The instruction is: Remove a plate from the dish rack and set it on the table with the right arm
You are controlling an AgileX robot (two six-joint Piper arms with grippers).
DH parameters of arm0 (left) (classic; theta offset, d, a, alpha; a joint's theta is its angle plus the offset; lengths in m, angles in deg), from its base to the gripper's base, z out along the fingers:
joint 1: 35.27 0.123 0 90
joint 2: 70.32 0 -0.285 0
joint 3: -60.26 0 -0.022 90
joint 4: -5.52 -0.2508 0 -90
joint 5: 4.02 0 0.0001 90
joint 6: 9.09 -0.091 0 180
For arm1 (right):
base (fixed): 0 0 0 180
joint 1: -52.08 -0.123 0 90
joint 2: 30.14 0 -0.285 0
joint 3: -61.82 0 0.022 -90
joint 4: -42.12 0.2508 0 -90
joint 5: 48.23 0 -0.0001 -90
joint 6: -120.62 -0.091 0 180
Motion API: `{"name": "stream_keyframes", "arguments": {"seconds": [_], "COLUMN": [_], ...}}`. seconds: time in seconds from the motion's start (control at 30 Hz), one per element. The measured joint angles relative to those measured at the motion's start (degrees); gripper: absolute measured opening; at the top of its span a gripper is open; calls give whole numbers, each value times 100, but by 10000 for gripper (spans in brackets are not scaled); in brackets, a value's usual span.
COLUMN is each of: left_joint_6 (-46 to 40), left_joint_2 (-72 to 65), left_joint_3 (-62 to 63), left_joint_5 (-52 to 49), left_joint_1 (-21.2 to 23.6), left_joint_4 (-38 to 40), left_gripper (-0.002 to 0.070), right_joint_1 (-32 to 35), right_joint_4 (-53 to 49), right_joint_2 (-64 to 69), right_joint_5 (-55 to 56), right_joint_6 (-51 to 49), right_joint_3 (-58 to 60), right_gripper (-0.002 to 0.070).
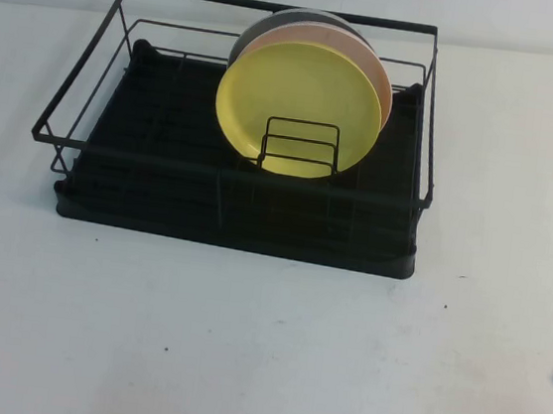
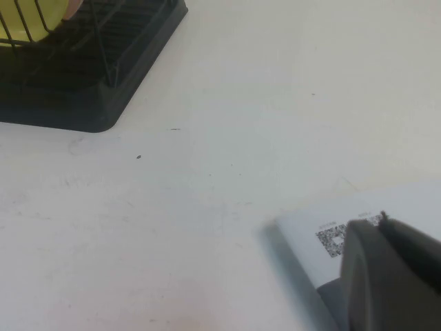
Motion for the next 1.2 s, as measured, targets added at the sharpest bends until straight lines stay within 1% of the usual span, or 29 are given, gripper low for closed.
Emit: {"name": "stream_keyframes", "arguments": {"seconds": [0.33, 0.53, 0.83, 0.93, 1.2], "left_joint_6": [0, 0, 0, 0, 0], "left_joint_2": [0, 0, 0, 0, 0], "left_joint_3": [0, 0, 0, 0, 0], "left_joint_5": [0, 0, 0, 0, 0], "left_joint_1": [0, 0, 0, 0, 0], "left_joint_4": [0, 0, 0, 0, 0], "left_gripper": [-4, -4, -4, -4, -4], "right_joint_1": [0, 0, 0, 0, 0], "right_joint_4": [4, 223, 282, 446, 1262], "right_joint_2": [0, 0, 0, 0, 0], "right_joint_5": [0, -4, -13, -13, 215], "right_joint_6": [0, 0, 0, 0, 0], "right_joint_3": [0, 0, 0, 0, 0], "right_gripper": [-18, -18, -18, -18, -18]}}
